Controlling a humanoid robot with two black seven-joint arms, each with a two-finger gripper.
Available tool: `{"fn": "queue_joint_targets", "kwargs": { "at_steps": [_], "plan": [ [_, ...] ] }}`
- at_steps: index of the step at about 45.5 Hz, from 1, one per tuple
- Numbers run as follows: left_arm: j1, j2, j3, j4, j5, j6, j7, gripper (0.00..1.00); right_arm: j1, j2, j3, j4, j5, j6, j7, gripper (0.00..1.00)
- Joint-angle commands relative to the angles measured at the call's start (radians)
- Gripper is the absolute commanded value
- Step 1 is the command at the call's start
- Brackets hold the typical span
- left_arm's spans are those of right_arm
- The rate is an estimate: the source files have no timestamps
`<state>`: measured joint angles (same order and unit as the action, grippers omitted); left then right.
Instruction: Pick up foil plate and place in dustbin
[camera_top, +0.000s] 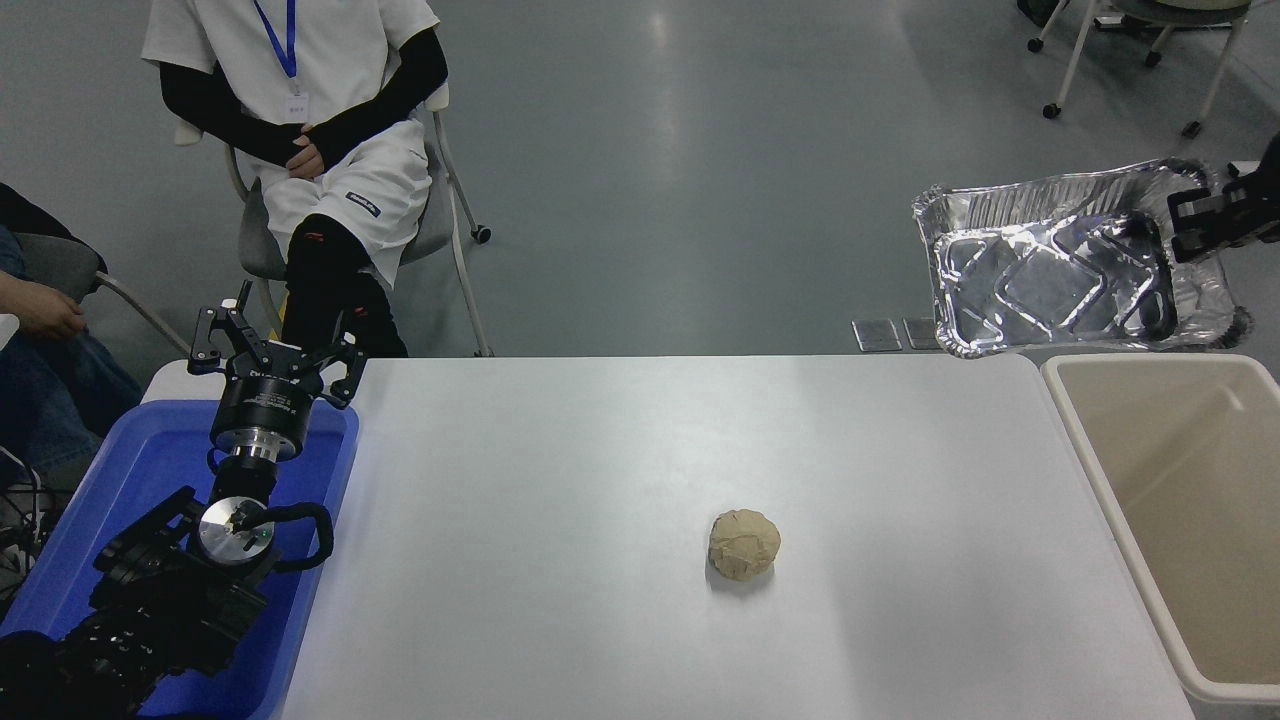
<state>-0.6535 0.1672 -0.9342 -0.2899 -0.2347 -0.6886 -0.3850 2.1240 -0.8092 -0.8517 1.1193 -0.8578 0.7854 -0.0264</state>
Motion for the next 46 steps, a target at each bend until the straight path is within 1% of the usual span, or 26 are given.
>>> {"fn": "queue_joint_targets", "kwargs": {
  "at_steps": [1, 11, 15, 24, 28, 31, 40, 46],
  "plan": [
    [0.000, 0.000, 0.000, 0.000, 0.000, 0.000, 0.000, 0.99, 0.020, -0.002, -0.007, 0.004, -0.001, 0.000, -0.001, 0.00],
    [0.000, 0.000, 0.000, 0.000, 0.000, 0.000, 0.001, 0.99, -0.001, -0.008, -0.010, -0.018, -0.012, 0.000, -0.001, 0.00],
    [0.000, 0.000, 0.000, 0.000, 0.000, 0.000, 0.000, 0.99, -0.035, -0.019, -0.009, -0.062, -0.013, 0.000, -0.003, 0.00],
    [0.000, 0.000, 0.000, 0.000, 0.000, 0.000, 0.001, 0.99, -0.165, -0.109, 0.032, -0.243, 0.008, 0.000, -0.001, 0.00],
    [0.000, 0.000, 0.000, 0.000, 0.000, 0.000, 0.001, 0.99, -0.255, -0.171, 0.083, -0.334, 0.040, 0.000, -0.001, 0.00],
    [0.000, 0.000, 0.000, 0.000, 0.000, 0.000, 0.000, 0.99, -0.331, -0.189, 0.144, -0.404, 0.059, 0.000, -0.001, 0.00],
    [0.000, 0.000, 0.000, 0.000, 0.000, 0.000, 0.001, 0.99, -0.610, -0.189, 0.348, -0.640, 0.138, 0.000, -0.001, 0.00],
    [0.000, 0.000, 0.000, 0.002, 0.000, 0.000, 0.001, 0.99, -0.762, -0.171, 0.436, -0.736, 0.212, 0.000, -0.001, 0.00]
  ]
}}
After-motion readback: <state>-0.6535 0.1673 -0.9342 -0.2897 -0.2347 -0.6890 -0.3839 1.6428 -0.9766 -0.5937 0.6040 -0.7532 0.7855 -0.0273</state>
